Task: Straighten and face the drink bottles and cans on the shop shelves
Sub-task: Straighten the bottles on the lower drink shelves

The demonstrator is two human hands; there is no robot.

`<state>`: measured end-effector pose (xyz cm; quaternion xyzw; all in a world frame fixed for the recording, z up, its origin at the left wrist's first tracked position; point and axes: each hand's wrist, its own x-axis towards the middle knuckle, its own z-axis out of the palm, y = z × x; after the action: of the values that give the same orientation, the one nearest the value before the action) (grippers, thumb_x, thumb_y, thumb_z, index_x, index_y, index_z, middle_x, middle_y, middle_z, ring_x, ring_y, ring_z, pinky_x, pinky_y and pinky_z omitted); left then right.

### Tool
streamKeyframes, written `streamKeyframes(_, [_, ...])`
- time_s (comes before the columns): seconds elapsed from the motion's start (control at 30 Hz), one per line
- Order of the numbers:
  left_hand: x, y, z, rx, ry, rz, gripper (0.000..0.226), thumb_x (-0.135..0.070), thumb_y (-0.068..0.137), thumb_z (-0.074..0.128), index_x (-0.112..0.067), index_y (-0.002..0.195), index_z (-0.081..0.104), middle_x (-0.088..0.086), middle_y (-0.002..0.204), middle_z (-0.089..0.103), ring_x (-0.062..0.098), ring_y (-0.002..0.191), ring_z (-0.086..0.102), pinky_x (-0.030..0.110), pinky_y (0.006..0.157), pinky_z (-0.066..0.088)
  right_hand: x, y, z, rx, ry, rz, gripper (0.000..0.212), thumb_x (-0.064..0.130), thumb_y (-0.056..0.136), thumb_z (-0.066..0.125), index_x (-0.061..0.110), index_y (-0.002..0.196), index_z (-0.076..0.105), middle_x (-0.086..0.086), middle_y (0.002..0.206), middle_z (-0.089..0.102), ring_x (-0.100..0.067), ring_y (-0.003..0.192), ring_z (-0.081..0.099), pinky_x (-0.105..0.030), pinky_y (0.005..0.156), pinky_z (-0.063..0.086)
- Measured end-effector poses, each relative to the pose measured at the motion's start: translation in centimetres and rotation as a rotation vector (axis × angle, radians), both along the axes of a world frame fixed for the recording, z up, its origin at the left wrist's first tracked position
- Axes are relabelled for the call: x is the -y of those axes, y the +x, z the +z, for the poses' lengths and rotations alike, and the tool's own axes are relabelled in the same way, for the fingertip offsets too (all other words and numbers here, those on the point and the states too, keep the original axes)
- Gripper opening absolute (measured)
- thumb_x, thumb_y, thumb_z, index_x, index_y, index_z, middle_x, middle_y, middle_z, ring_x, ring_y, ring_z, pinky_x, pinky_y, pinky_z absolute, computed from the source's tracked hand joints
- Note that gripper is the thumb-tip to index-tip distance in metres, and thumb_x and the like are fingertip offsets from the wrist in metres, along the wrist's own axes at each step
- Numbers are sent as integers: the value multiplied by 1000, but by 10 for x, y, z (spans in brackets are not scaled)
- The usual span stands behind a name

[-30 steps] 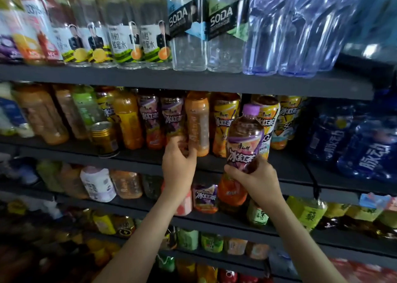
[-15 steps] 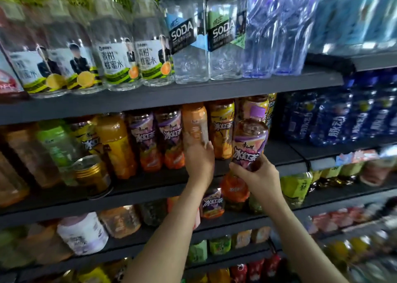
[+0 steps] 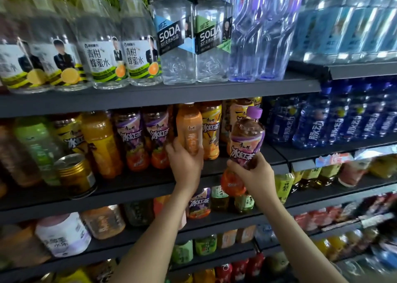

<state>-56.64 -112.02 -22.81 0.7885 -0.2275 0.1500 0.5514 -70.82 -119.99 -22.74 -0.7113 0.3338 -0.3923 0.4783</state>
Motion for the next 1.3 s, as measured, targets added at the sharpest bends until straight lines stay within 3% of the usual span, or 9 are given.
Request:
streamKeyframes(0.13, [-38,-6,-3,-9,-54,-23,61,-26,74,80,-2,123,52,8,113,44,10,91,44,6,72,33,2,20,1,1,-159,-30,40,40,70,80,19,96,59,4,105,44,-21,107,48,-38,92,45])
streamKeyframes(0.3, [-88,6,-3,-48,-28,20,60,-35,73,79,-8,122,56,3,114,47,8,98,46,15,83,34,-16,56,1,26,-211,35,43,42,70,79,18,101,63,2,109,48,-21,108,47,-38,94,45])
streamKeyframes(0.6, [-114,23,3,-130,1,4,53,-38,73,78,-17,117,58,-2,112,54,8,98,50,24,82,40,-33,109,0,-60,-247,64,69,39,71,80,5,123,51,-12,122,44,-28,120,39,-40,103,37])
streamKeyframes(0.67, [-115,24,1,-154,-11,-32,43,-37,74,78,-25,109,55,-9,103,60,0,90,55,17,79,44,-33,112,2,-69,-258,69,75,38,70,81,2,126,47,-14,126,43,-30,123,36,-43,105,35])
streamKeyframes(0.77, [-112,26,3,-175,-6,-71,42,-32,76,77,-29,108,50,-19,94,59,-12,80,51,1,65,36,-31,113,1,-85,-281,82,75,38,70,81,2,126,45,-15,128,42,-30,124,36,-43,104,36])
streamKeyframes(0.9, [-103,30,3,-143,19,-77,50,-34,74,78,-19,115,55,-6,107,63,6,96,58,7,73,38,-27,111,3,-65,-263,101,67,40,71,79,6,121,50,-9,120,51,-26,116,47,-41,98,44])
streamKeyframes(1.03, [-98,27,3,-116,41,-83,59,-35,73,79,-18,123,53,-5,112,61,7,100,56,12,76,39,-27,103,6,-46,-263,110,54,37,73,78,9,115,57,-3,108,56,-17,101,52,-24,82,42])
streamKeyframes(1.13, [-95,25,4,-120,36,-107,56,-35,72,80,-19,120,55,-6,109,62,8,100,58,8,72,39,-26,96,7,-26,-265,93,51,35,74,78,10,114,58,1,103,52,-13,96,49,-23,79,39])
streamKeyframes(1.3, [-98,23,4,-276,-49,-166,48,-38,72,78,-22,114,61,-8,101,68,7,95,62,24,80,51,-20,88,6,-11,-229,76,50,37,74,78,11,112,59,1,103,53,-13,95,51,-25,77,41])
